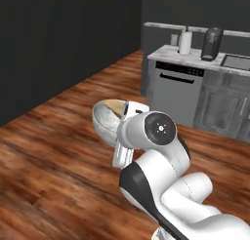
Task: Pick up the heated bread from the toaster oven and place it in the bowl. Then move the bread bowl to the dining counter.
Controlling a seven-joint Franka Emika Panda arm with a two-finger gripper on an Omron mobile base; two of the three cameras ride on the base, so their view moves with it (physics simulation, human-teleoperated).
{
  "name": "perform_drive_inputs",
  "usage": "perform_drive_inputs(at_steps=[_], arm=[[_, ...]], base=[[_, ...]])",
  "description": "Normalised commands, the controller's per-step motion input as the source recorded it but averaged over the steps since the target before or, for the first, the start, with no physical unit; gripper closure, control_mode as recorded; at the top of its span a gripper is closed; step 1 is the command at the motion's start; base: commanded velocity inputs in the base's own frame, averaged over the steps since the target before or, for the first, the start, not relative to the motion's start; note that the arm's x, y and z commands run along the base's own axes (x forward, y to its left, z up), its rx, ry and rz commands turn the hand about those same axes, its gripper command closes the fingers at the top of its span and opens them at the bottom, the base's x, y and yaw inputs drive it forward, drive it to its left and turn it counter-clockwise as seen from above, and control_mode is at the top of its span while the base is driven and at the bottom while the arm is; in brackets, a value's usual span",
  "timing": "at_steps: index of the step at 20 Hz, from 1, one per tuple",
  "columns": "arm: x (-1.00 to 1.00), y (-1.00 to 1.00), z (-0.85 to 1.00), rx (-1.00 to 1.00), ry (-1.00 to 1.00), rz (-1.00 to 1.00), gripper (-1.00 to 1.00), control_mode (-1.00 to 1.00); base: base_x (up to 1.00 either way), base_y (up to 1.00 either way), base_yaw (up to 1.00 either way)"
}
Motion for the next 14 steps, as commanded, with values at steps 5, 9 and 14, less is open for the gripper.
perform_drive_inputs(at_steps=[5,9,14], arm=[[0.0,0.0,0.0,0.0,0.0,0.0,1.0,1.0],[0.0,0.0,0.0,0.0,0.0,0.0,1.0,1.0],[0.0,0.0,0.0,0.0,0.0,0.0,1.0,1.0]], base=[[1.0,0.9,-0.19],[1.0,0.65,-0.18],[1.0,0.28,-0.21]])
